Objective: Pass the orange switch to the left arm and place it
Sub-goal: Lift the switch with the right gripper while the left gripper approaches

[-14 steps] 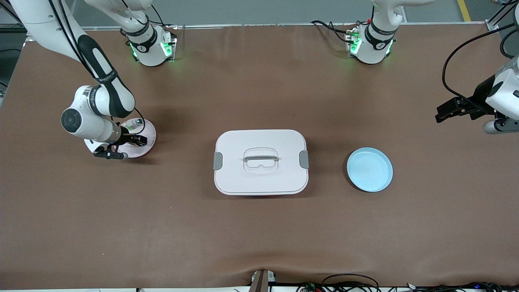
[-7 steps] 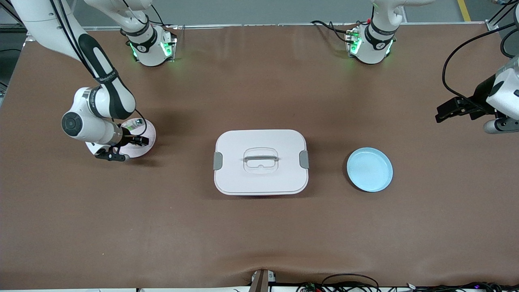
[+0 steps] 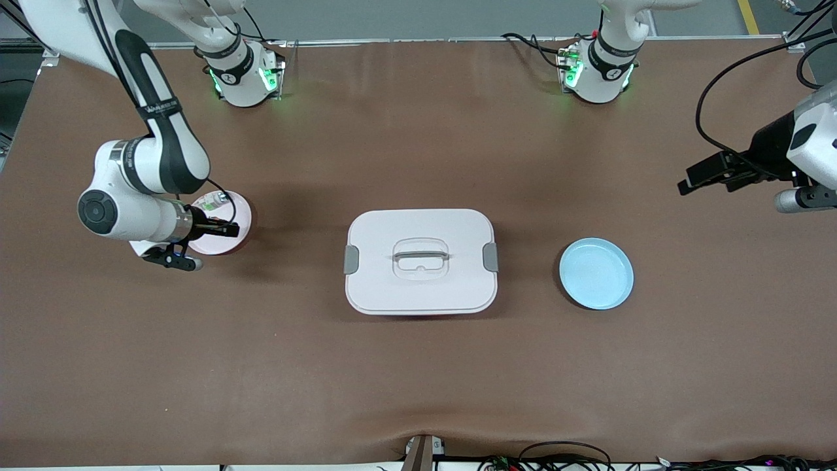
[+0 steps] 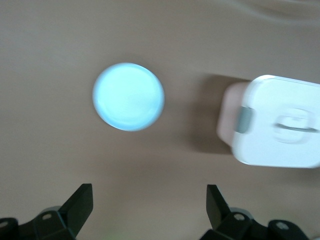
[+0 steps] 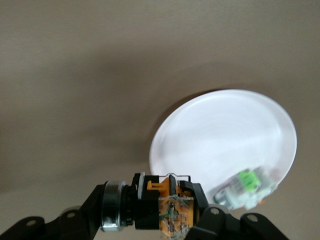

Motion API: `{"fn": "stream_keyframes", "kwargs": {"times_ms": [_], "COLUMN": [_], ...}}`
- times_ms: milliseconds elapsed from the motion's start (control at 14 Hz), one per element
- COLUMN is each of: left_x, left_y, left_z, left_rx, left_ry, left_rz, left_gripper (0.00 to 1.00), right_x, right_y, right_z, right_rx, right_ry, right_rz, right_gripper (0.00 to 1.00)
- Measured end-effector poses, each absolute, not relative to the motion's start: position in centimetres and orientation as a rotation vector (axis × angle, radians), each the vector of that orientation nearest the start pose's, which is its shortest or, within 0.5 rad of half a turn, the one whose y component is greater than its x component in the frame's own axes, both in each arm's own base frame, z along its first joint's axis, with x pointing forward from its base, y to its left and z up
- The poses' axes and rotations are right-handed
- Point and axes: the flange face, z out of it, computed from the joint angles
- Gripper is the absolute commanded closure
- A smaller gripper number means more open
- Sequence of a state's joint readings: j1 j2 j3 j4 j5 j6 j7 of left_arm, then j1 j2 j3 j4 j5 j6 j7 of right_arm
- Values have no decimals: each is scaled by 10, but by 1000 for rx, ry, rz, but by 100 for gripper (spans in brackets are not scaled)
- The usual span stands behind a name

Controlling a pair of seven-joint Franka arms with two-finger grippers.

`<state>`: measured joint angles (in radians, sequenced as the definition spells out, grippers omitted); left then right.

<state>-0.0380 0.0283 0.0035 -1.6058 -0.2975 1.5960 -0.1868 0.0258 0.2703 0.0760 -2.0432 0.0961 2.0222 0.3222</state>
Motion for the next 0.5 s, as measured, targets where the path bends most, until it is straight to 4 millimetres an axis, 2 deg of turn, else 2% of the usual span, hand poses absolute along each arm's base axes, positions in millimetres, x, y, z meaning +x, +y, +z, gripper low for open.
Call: {"fn": "stream_keyframes", "kwargs": {"times_ms": [214,499], "left_x": [559,555], "left_y": [-66,-93], "left_z": [601,605], "left_rx": [-3522,-3711], "left_ry": [-380,-425], "left_rz": [227,372], "left_gripper": [0,0], "right_x": [561,565], "right_y": [129,192], "right_z": [330,373], "right_rx": [-3057,-2980], "right_ry": [539,719], "right_rz": [471,463], "right_gripper": [100,100]}}
